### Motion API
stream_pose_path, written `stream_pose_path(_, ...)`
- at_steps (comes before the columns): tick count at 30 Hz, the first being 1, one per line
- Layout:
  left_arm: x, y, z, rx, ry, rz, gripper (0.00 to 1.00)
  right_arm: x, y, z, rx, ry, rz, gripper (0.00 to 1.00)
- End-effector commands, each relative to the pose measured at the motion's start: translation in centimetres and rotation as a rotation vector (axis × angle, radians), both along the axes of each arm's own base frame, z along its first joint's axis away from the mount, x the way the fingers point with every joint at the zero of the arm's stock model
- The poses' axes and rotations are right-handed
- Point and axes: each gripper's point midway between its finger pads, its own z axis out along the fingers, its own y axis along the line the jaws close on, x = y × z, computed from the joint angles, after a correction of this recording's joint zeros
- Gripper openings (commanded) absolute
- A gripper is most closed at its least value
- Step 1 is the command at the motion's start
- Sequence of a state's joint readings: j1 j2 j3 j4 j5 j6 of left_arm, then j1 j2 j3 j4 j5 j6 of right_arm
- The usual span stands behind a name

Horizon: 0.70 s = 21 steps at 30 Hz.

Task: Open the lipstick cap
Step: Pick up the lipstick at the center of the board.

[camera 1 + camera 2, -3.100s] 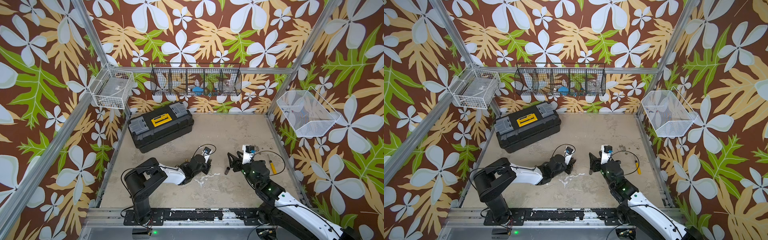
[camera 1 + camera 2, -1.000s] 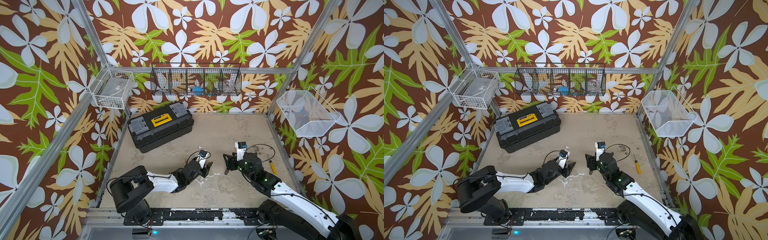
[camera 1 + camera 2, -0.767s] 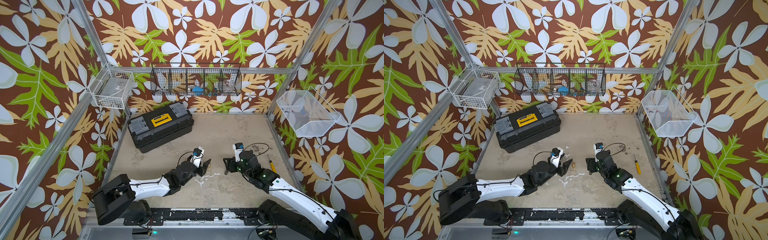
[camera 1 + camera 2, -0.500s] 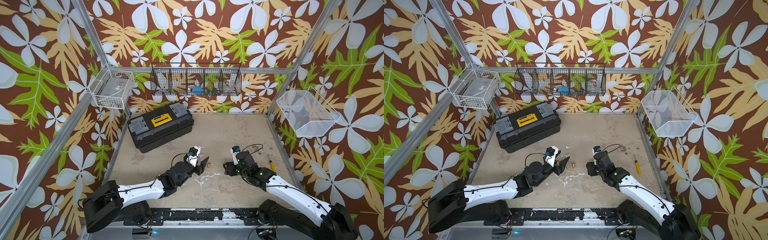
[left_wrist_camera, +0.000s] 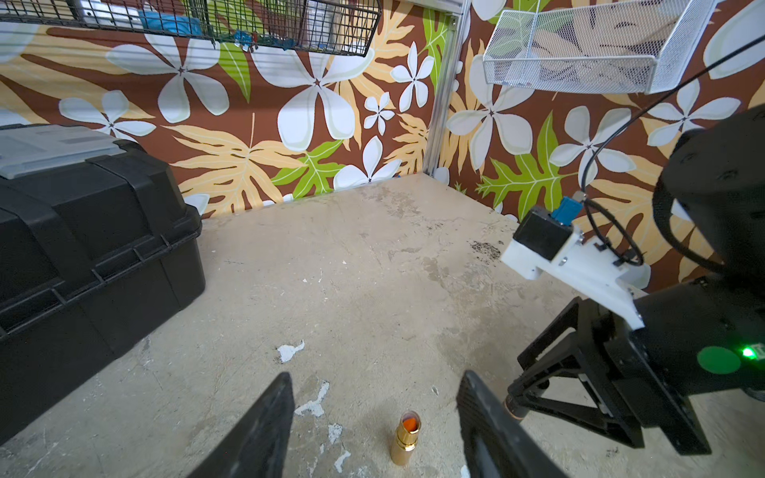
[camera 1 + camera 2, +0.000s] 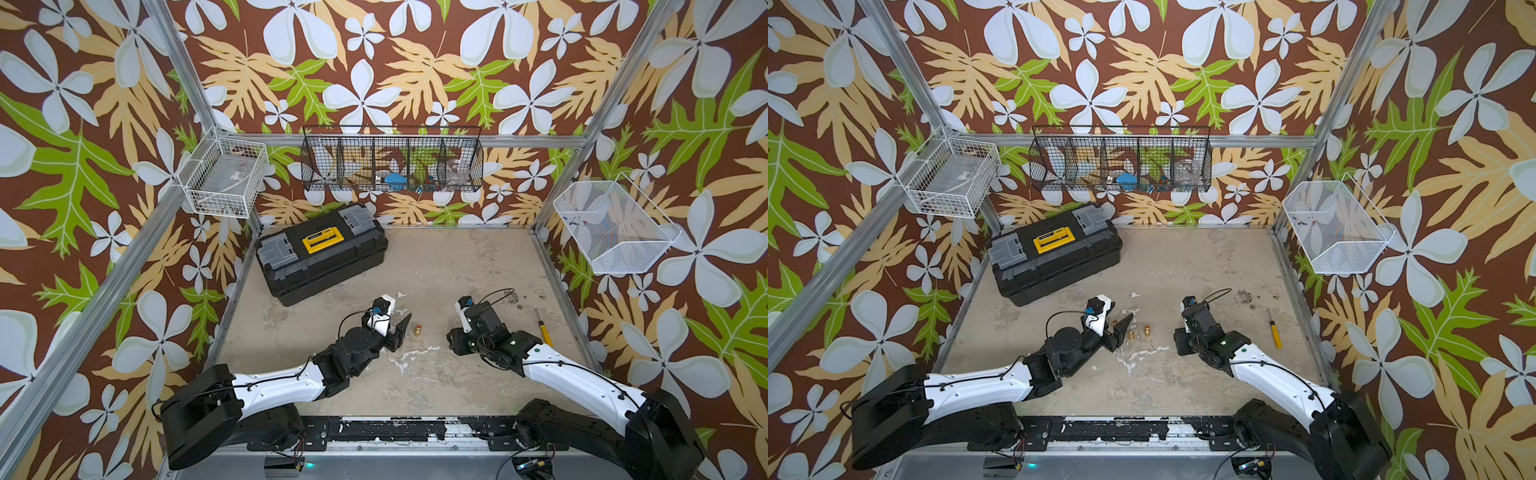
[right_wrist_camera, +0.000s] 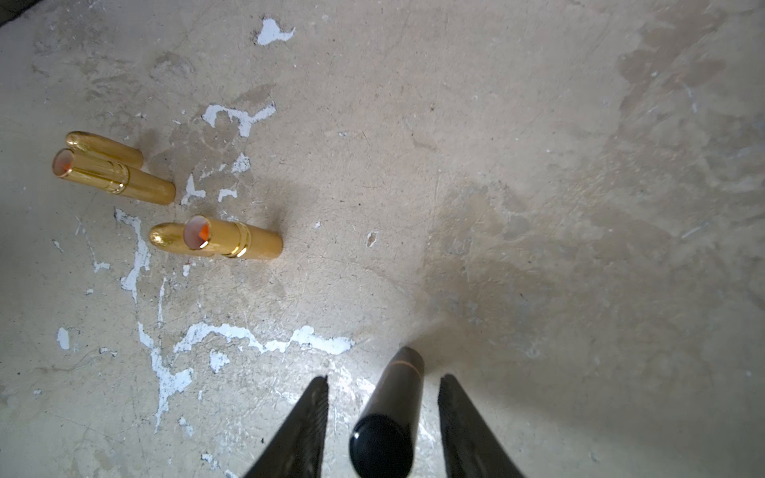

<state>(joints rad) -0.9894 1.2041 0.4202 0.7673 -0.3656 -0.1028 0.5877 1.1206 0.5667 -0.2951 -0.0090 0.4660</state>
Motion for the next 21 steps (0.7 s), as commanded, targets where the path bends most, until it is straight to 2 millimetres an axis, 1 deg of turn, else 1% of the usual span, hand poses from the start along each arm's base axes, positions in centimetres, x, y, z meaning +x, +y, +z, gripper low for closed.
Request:
stream_pose_path(1, 0.1, 0.2, 0.7, -0.030, -0.018, 0.013, 0.65, -0.1, 0.2, -0.3, -0.002, 0.013, 0.016, 0.43)
stream_pose_path(9, 0.1, -0.1, 0.3, -0.019, -0.011, -0.002, 0.65, 0.2, -0.4, -0.6, -0.035, -0.001, -0.003, 0.36)
stream_pose_path(12, 0.0, -0.3, 0.3, -0.029, -0.005, -0.007, 0.64, 0.3, -0.4, -0.5, -0.035, -0.007, -0.004, 0.31)
stream_pose_path(15, 0.0, -0.3, 0.3, -0.028, -0.006, -0.008, 0.64, 0.3, -0.4, -0.2, -0.032, -0.018, -0.002, 0.23)
stream_pose_path(21, -0.1, -0.4, 0.4, -0.022, -0.011, -0.016, 0.64, 0.5, 0.0, 0.9, -0.008, -0.046, 0.014, 0.18)
